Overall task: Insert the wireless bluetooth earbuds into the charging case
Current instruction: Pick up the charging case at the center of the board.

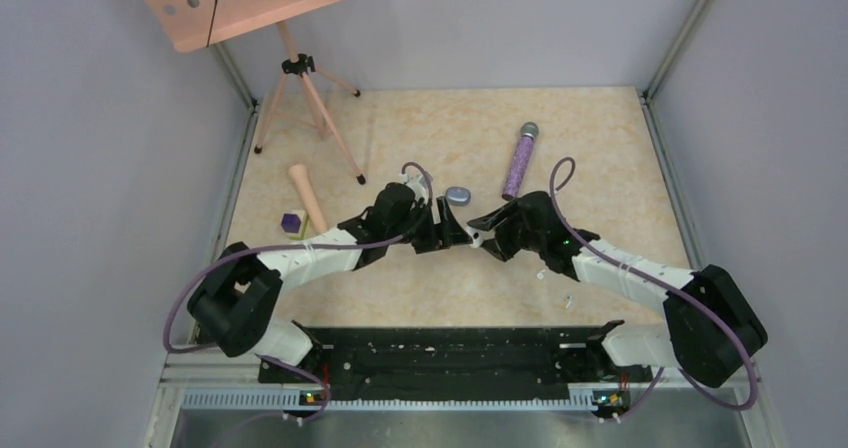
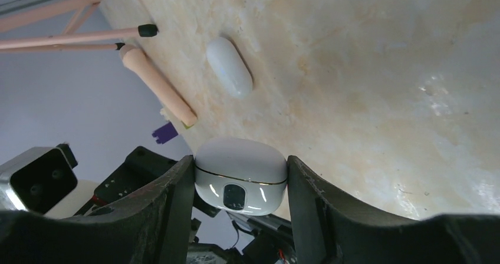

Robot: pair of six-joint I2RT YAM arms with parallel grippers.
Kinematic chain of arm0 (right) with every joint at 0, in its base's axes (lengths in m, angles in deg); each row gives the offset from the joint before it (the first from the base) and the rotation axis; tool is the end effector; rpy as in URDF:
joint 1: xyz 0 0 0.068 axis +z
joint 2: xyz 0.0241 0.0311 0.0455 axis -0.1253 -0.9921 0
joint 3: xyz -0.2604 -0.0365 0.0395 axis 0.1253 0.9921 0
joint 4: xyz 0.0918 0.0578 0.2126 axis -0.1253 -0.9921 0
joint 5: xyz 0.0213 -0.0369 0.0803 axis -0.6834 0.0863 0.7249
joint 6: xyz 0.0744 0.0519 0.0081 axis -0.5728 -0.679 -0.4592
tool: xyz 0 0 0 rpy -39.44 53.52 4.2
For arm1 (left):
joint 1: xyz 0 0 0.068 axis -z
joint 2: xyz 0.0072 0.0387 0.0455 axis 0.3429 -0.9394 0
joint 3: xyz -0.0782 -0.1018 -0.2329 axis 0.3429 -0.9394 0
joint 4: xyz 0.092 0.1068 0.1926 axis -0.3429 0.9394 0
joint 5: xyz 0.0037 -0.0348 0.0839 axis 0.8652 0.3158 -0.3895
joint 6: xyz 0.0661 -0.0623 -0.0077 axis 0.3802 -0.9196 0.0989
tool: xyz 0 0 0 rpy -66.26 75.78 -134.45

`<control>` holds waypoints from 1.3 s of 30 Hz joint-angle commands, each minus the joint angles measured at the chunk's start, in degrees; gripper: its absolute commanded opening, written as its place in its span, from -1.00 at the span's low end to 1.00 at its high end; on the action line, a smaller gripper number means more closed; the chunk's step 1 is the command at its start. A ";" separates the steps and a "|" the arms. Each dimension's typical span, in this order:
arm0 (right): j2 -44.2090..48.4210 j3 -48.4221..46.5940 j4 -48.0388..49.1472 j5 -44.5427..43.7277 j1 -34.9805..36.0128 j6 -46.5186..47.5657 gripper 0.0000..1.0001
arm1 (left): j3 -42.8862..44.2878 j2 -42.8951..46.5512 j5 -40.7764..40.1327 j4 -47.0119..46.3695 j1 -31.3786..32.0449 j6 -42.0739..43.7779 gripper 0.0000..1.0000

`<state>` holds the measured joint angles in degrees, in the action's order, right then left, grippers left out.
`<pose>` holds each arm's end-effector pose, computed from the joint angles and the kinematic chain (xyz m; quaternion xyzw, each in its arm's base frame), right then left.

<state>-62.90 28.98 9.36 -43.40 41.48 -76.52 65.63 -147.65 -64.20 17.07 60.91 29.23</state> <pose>0.2193 0.1577 0.1689 0.3819 0.8171 0.3931 0.1792 0.2260 -0.2319 0.1931 0.0077 0.8658 -0.4465 0.2259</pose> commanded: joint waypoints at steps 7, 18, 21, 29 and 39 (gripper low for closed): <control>-1.71 -5.14 3.89 1.10 2.43 -0.71 -0.16 | 5.01 -4.12 -1.10 -1.18 1.08 -1.07 0.34; -2.42 -5.17 4.73 1.28 3.95 -0.69 -0.17 | 8.32 -6.94 -0.51 0.31 1.06 -1.25 -0.40; -1.91 -4.70 4.92 0.96 3.96 0.20 -0.05 | 8.61 -6.77 -0.33 0.84 1.06 -0.89 -0.75; 6.60 -3.50 1.67 -0.73 -0.71 17.93 0.54 | 6.76 -3.71 9.69 2.02 -1.17 5.02 -1.00; 20.52 1.22 1.17 18.11 -10.59 42.52 0.41 | 6.47 -3.82 33.77 -5.89 -5.73 9.10 -1.00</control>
<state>-45.44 29.20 10.06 -35.64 31.32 -46.20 70.29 -152.78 -42.45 15.81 55.67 34.65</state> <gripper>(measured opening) 0.708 0.329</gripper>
